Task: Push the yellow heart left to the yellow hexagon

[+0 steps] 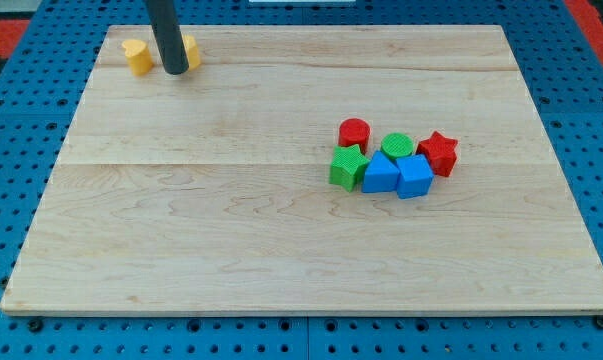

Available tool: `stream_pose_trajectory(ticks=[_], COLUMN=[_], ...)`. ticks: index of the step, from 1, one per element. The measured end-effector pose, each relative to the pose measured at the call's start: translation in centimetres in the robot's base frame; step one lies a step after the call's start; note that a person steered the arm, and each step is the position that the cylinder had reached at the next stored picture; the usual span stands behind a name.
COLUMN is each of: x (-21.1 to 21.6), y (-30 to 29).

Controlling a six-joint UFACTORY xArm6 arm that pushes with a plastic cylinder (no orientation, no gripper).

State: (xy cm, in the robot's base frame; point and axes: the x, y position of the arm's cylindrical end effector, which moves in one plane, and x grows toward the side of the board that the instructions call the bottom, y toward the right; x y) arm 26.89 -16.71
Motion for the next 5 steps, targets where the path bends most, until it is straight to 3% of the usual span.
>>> stream_pose_trajectory(ticks=[2,3,5], x=[3.3,3.9,6.9], y=[-0.5,-7.3,-5.3])
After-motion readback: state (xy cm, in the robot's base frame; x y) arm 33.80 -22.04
